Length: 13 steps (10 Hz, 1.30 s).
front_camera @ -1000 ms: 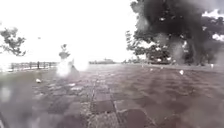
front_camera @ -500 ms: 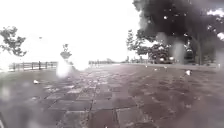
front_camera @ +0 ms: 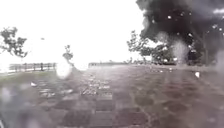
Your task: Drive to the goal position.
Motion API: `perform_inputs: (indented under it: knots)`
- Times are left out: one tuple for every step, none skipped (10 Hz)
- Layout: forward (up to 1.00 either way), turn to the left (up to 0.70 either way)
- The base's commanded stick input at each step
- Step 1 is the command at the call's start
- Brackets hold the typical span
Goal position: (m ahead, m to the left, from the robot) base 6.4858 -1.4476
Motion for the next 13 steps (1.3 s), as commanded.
perform_inputs:
  knots:
    - [0.70,0.00]
    - [0.70,0.00]
    - [0.70,0.00]
    - [0.70,0.00]
    - [0.70,0.00]
    - [0.70,0.00]
    - [0.70,0.00]
    - [0.70,0.00]
    - [0.70,0.00]
    - [0.70,0.00]
    - [0.70,0.00]
    - [0.70,0.00]
    - [0.70,0.00]
